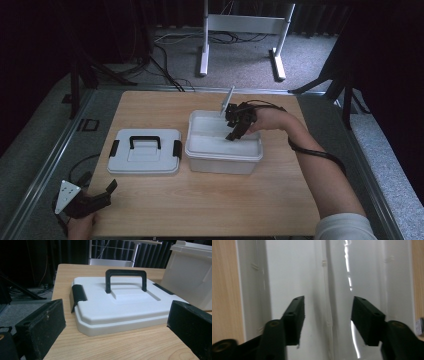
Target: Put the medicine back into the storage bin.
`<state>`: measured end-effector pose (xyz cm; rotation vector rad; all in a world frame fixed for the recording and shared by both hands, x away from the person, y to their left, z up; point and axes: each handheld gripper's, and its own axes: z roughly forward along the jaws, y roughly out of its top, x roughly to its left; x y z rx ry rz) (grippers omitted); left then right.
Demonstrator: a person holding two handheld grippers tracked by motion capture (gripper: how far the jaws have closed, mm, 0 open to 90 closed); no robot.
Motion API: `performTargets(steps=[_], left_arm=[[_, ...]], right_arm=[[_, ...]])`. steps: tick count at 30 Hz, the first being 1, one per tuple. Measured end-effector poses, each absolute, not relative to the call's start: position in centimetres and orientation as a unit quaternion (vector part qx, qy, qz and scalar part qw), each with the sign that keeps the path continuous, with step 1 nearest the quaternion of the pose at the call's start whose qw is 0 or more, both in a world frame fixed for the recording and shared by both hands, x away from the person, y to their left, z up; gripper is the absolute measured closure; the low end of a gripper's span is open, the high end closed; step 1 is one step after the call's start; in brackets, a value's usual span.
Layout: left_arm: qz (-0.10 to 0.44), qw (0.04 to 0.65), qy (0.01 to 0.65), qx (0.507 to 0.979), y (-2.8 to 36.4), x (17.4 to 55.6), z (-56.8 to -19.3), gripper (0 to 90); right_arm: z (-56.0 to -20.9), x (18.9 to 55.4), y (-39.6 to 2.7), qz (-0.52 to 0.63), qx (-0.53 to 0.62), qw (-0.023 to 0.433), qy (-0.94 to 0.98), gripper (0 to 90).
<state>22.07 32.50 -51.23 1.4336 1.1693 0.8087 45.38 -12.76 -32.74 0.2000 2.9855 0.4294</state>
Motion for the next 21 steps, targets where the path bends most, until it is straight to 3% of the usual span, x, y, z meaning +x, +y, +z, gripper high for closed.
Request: performTargets(steps=[10,21], left_arm=[[0.336,0.524,0.482,0.617,32.2,22.1,-51.2,1.5],[0.329,0.518,0.482,0.626,32.1,22.3,-51.1,1.5]], right_arm=[[-31.9,44.0,-14.8,0.164,0.084,0.049,0.982,20.5],[-31.8,42.1,-17.9,0.189,0.111,0.048,0.975,15.5]])
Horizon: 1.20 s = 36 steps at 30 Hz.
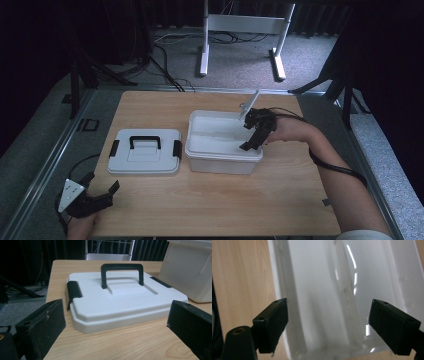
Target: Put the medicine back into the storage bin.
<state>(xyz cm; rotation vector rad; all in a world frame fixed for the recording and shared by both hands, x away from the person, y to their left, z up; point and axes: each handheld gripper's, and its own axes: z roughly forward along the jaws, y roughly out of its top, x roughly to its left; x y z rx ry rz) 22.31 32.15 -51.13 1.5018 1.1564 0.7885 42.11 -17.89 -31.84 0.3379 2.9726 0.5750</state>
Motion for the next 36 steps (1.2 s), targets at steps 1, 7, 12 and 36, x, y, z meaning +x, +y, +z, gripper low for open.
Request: performTargets(steps=[1,7,12,36], left_arm=[[0.329,0.518,0.481,0.626,32.1,22.3,-51.1,1.5],[0.328,0.517,0.48,0.628,32.1,22.3,-51.1,1.5],[0.327,0.517,0.479,0.63,32.1,22.3,-51.1,1.5],[0.307,0.52,0.469,0.644,32.2,22.4,-51.1,1.5]], right_arm=[[-31.8,41.9,-18.2,0.19,0.111,0.052,0.974,15.5],[-32.0,40.7,-20.0,0.182,0.118,0.067,0.974,15.6],[-32.0,39.6,-21.1,0.198,0.123,0.072,0.97,15.7],[-36.5,34.1,-24.9,0.219,0.128,0.064,0.965,16.0]])
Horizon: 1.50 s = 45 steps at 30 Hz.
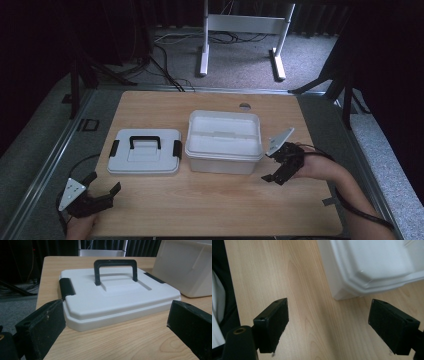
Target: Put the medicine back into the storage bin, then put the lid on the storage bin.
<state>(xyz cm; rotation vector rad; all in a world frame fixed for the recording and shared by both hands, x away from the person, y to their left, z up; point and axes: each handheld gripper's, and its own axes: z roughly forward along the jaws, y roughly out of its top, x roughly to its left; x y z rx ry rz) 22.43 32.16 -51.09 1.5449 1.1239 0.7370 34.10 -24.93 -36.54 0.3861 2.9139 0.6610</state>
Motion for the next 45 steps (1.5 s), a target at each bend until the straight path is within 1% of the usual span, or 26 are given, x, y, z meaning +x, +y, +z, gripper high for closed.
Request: performTargets(steps=[3,7,17,22,29,38,40,45], left_arm=[[0.302,0.521,0.468,0.647,32.2,22.5,-51.1,1.5],[0.292,0.519,0.466,0.654,32.2,22.7,-51.1,1.5],[0.238,0.508,0.462,0.687,32.7,24.0,-50.8,1.6],[0.236,0.487,0.449,0.711,32.9,24.7,-49.9,1.8],[0.235,0.453,0.423,0.749,32.9,26.3,-47.5,3.1],[0.221,0.407,0.389,0.797,31.9,29.3,-45.0,3.8],[0.215,0.392,0.382,0.809,31.7,30.0,-44.6,3.9],[0.203,0.353,0.37,0.835,31.4,31.9,-43.3,3.9]], right_arm=[[-37.9,33.6,-25.5,0.222,0.138,0.057,0.964,16.0],[-38.8,33.3,-25.9,0.227,0.144,0.051,0.962,16.0],[-41.2,32.4,-26.8,0.23,0.156,0.03,0.96,16.0],[-41.9,32.0,-27.0,0.231,0.16,0.022,0.959,16.0],[-42.6,32.1,-27.1,0.231,0.165,0.012,0.959,17.2],[-42.7,32.2,-27.0,0.232,0.161,0.009,0.959,17.3],[-42.7,32.2,-27.0,0.231,0.16,0.008,0.96,19.0],[-42.7,32.2,-27.0,0.228,0.161,0.0,0.96,19.0]])
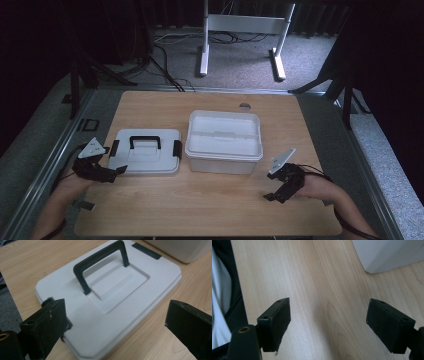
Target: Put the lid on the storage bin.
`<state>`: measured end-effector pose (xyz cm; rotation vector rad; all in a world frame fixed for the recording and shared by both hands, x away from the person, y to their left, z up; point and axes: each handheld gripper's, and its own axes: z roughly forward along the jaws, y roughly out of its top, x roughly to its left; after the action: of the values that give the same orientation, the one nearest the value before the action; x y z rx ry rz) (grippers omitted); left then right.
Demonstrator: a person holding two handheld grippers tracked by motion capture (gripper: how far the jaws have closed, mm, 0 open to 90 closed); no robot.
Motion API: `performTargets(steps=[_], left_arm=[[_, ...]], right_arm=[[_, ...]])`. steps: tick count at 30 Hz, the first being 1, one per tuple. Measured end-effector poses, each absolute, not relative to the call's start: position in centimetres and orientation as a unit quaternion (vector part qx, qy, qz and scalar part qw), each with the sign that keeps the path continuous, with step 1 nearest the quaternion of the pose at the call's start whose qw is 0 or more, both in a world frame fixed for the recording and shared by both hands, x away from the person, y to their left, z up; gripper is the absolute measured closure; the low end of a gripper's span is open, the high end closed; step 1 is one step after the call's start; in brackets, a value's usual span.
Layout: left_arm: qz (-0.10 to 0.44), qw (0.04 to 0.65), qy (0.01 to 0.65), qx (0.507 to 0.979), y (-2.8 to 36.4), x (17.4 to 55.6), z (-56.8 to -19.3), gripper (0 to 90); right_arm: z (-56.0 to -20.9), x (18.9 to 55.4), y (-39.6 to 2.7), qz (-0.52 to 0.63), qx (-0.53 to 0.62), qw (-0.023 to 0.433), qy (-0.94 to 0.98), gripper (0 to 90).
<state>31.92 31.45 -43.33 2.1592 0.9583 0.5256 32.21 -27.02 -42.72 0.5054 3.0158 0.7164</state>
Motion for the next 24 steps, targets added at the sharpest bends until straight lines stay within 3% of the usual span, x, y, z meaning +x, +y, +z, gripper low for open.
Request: performTargets(steps=[12,20,24], left_arm=[[0.184,0.26,0.334,0.887,29.7,36.6,-41.8,7.6],[0.176,0.221,0.321,0.904,28.2,39.4,-41.7,13.4],[0.17,0.191,0.303,0.918,27.2,40.6,-41.9,14.4]], right_arm=[[-43.4,32.5,-27.3,0.229,0.165,-0.016,0.959,18.0],[-44.3,32.4,-27.3,0.228,0.151,0.016,0.962,13.3],[-45.0,32.4,-27.5,0.218,0.16,0.008,0.963,12.4]])
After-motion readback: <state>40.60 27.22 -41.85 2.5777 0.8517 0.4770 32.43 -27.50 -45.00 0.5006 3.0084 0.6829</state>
